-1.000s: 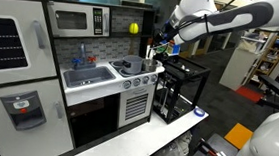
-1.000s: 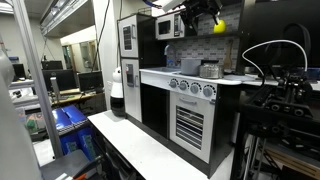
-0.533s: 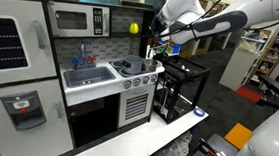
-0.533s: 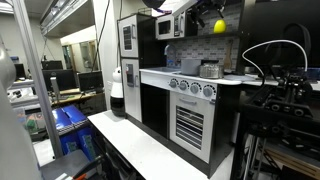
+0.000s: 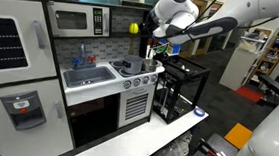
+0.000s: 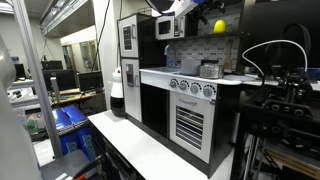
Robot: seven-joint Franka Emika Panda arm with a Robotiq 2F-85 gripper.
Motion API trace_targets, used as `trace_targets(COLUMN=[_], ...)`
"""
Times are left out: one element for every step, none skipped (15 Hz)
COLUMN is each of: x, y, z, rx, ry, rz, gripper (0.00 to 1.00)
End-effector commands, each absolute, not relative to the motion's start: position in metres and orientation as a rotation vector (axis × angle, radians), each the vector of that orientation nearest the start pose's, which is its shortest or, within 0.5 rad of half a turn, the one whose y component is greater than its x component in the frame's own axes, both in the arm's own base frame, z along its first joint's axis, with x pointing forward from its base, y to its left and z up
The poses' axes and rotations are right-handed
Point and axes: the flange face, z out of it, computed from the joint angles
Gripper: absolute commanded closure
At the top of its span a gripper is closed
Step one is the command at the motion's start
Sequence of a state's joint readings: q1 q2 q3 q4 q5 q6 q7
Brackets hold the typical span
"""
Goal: Take the yellow object from the shelf and place it in the silver pot at the left
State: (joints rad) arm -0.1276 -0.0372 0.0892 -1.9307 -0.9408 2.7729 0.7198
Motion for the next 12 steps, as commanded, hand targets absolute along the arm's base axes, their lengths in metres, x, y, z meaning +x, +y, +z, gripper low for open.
trace_targets(x=[0.5959,0.5959,0.5959,0.5957,0.5957,0.5957,0.5934,0.5929,0.5940,0.5952,0.5964,0.5972], y=[0.0135,0.0135,0.0135,0.0137,0.0137,0.0137,0.0112,0.0096,0.0093,0.0097,0.0106,0.0103], z=[0.5894,0.5894,0.5895,0.5898,0.5901,0.5900,0.5881,0.5867,0.5849,0.5830,0.5806,0.5811], rx=[-3.086,-3.085,-3.085,-3.085,-3.084,-3.084,-3.083,-3.064,-3.056,-3.062,-3.066,-3.071], ry=[0.036,0.037,0.037,0.037,0.037,0.037,0.030,0.020,0.008,-0.029,-0.099,-0.143], rz=[-1.667,-1.667,-1.667,-1.668,-1.668,-1.668,-1.673,-1.690,-1.686,-1.683,-1.679,-1.695], gripper=[0.00,0.00,0.00,0.00,0.00,0.00,0.00,0.00,0.00,0.00,0.00,0.00])
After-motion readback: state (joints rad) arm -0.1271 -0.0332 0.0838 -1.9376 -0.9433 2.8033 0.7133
